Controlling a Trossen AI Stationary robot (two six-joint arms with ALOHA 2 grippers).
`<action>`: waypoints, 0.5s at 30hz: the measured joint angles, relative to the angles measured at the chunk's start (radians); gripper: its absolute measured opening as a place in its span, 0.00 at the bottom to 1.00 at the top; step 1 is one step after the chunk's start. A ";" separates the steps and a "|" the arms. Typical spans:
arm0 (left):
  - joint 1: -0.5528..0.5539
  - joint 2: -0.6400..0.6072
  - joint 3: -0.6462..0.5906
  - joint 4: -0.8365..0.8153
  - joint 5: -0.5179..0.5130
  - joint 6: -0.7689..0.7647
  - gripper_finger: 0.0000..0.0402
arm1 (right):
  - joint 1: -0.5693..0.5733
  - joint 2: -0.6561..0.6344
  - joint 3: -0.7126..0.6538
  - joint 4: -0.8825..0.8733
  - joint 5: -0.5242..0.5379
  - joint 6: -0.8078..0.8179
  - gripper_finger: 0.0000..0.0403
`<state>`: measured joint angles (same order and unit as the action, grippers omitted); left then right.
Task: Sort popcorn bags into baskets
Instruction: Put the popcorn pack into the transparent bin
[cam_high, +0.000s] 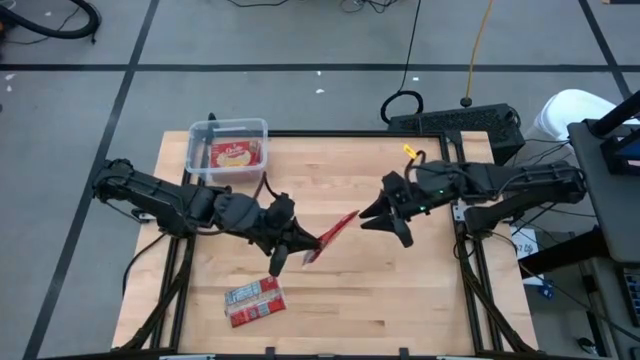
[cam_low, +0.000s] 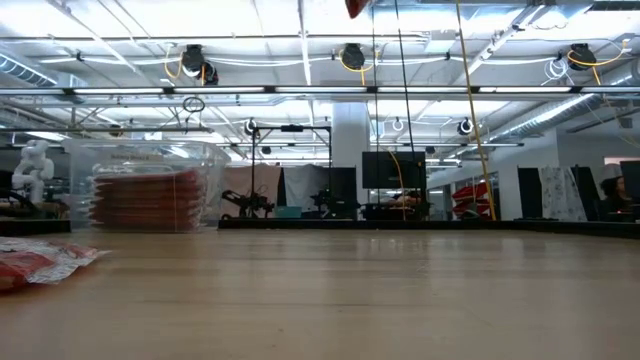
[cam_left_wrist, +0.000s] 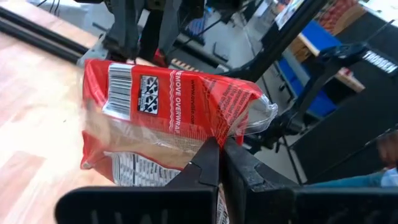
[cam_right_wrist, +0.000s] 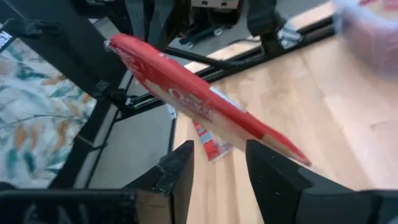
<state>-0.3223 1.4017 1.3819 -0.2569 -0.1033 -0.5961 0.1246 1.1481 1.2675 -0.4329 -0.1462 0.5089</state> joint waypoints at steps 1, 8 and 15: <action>0.000 0.000 0.000 0.011 0.000 0.000 0.01 | 0.009 -0.008 0.000 -0.002 0.017 -0.007 0.35; 0.000 0.000 0.000 0.135 0.001 0.026 0.02 | 0.036 -0.094 0.000 -0.005 0.098 -0.027 0.49; 0.001 0.000 0.000 0.276 0.000 0.096 0.02 | 0.035 -0.141 0.000 -0.032 0.094 -0.040 0.59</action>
<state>-0.3210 1.4021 1.3819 0.0191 -0.1036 -0.4999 0.1600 1.0070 1.2675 -0.4650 -0.0525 0.4690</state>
